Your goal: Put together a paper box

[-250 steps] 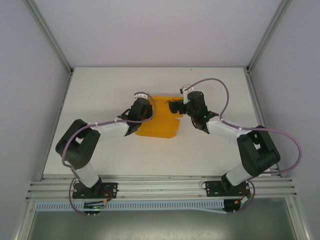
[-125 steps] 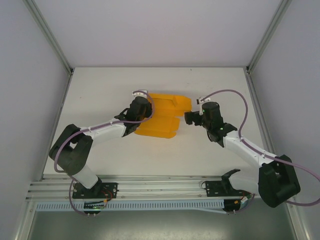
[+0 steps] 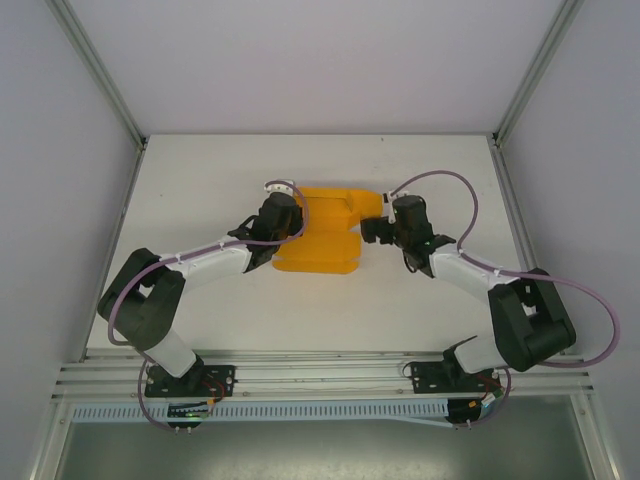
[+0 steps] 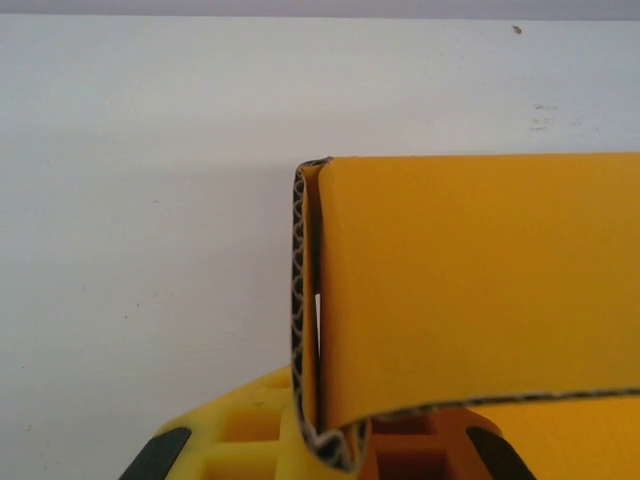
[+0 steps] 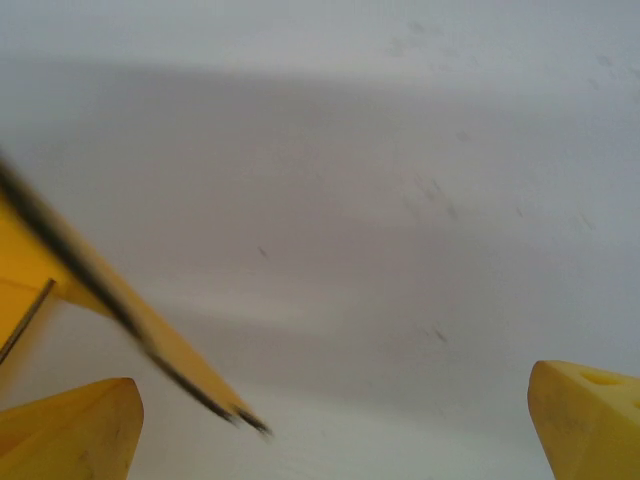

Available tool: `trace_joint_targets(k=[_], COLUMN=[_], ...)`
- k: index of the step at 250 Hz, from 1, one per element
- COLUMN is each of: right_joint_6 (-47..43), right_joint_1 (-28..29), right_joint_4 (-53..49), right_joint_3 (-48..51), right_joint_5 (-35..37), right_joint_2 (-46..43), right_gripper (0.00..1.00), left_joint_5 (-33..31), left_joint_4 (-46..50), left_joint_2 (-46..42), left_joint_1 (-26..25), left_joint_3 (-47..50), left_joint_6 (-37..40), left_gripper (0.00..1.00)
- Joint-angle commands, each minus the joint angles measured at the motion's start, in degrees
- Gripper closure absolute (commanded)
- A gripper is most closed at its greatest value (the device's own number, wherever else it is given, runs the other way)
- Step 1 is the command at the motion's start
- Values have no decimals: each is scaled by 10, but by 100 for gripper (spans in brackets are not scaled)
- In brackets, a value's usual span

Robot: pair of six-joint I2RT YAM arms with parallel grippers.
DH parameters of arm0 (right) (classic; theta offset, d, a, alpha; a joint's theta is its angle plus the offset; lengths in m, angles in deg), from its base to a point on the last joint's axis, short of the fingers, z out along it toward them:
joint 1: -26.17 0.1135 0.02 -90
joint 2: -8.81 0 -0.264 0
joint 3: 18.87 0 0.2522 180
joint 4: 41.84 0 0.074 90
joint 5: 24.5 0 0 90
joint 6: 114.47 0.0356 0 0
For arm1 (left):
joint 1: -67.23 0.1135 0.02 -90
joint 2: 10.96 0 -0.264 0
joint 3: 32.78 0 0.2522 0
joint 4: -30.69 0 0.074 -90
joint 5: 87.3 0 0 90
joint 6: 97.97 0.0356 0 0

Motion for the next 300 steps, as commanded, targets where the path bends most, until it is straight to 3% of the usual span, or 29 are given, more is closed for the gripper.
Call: trace_joint_targets(k=[1,33,98,130,168,205,231,270,300], right_joint_6=[-13,-1,6,-2,-20,-24,-12,10,-8], right_joint_1=[12,26,50,50,39,-16,-75,-182,-203], right_joint_4=[64,95,119,79,-29,-88,-102,-136,-130], right_joint_3=[-19,-19,-46,-32,2,29,34,-7,-47], right_joint_5=[-49,-70,-33,-19,-6,-54,-66,-143,-246], right_joint_2=[10,42,76,20,-111,-224,-252,-184,-98], right_gripper=[1,1,1,1,1,1,1,2,8], left_joint_5=[29,47,64,29,32,32,37,56,59], left_joint_4=[-13,-15,-12,17,16,17,16,0,-5], left_joint_2=[-1,5,2,4,-1,0,-2,-10,-12], left_joint_1=[-5,-5,-5,-4,-4,-5,-4,-4,-4], left_joint_3=[-15,-15,-17,-24,-21,-25,-24,-13,-12], left_joint_6=[-1,-8,-32,-36,-28,-18,-17,-13,-9], left_gripper=[100,100,100,100,100,100,100,100,100])
